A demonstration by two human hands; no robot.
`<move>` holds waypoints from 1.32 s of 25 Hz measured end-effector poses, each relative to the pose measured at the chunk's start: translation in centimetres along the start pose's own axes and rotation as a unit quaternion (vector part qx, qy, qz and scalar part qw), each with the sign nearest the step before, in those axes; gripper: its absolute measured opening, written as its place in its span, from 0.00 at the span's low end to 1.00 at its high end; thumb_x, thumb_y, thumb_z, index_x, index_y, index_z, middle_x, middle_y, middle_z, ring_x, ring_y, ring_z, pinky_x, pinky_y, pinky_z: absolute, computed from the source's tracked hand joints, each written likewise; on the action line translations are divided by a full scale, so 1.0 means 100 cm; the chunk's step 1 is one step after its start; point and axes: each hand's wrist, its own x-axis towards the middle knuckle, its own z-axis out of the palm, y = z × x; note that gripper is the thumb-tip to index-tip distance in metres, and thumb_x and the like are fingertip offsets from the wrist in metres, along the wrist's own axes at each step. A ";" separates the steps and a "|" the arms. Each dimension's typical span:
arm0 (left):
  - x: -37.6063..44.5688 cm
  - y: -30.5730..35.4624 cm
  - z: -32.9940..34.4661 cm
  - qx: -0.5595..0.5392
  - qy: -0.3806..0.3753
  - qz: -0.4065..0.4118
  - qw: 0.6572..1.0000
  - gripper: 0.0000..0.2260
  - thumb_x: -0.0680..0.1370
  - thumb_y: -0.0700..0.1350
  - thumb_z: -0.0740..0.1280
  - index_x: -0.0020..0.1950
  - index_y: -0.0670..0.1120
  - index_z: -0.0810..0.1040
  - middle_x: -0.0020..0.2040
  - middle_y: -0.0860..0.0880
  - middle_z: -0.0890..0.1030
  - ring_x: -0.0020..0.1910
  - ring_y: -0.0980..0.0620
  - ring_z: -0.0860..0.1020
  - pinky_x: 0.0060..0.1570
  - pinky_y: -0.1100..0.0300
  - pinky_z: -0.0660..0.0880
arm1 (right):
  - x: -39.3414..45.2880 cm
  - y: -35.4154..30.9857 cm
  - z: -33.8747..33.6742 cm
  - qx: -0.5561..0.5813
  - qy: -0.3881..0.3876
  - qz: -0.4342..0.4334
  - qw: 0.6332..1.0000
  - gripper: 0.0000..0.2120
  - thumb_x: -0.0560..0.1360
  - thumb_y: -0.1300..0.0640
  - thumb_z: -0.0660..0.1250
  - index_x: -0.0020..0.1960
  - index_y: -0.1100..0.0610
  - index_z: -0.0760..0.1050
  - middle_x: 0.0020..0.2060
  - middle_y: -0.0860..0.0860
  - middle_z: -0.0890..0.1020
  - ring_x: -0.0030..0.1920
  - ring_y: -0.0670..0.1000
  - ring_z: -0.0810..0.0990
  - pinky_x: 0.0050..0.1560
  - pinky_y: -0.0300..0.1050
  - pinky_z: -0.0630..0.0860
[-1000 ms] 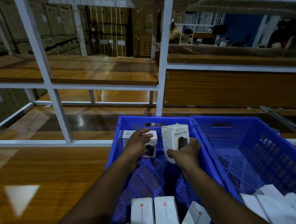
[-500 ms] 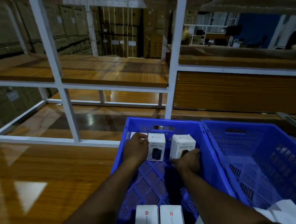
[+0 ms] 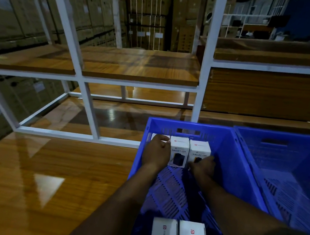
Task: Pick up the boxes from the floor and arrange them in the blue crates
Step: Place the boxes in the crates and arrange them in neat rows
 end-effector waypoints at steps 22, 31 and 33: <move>-0.004 0.004 0.000 0.051 -0.044 0.019 0.998 0.15 0.74 0.57 0.63 0.48 0.48 0.82 0.48 0.46 0.85 0.49 0.44 0.83 0.51 0.45 0.81 | -0.043 -0.022 -0.066 0.030 -0.218 0.000 0.976 0.19 0.78 0.62 0.70 0.65 0.67 0.71 0.53 0.58 0.78 0.49 0.57 0.79 0.43 0.47 0.80; -0.042 0.011 0.013 0.063 -0.189 0.109 0.974 0.07 0.81 0.53 0.66 0.51 0.50 0.79 0.47 0.46 0.84 0.48 0.43 0.82 0.52 0.45 0.80 | -0.135 -0.011 -0.168 -0.498 -0.431 -0.188 0.728 0.22 0.71 0.41 0.74 0.55 0.58 0.83 0.51 0.52 0.84 0.45 0.47 0.77 0.47 0.41 0.74; -0.045 0.011 0.015 0.096 -0.211 0.115 0.966 0.10 0.81 0.54 0.66 0.53 0.49 0.79 0.46 0.48 0.82 0.48 0.45 0.82 0.52 0.46 0.79 | -0.147 0.000 -0.172 -0.523 -0.430 -0.182 0.713 0.30 0.70 0.41 0.75 0.64 0.58 0.77 0.61 0.52 0.80 0.53 0.49 0.77 0.54 0.44 0.75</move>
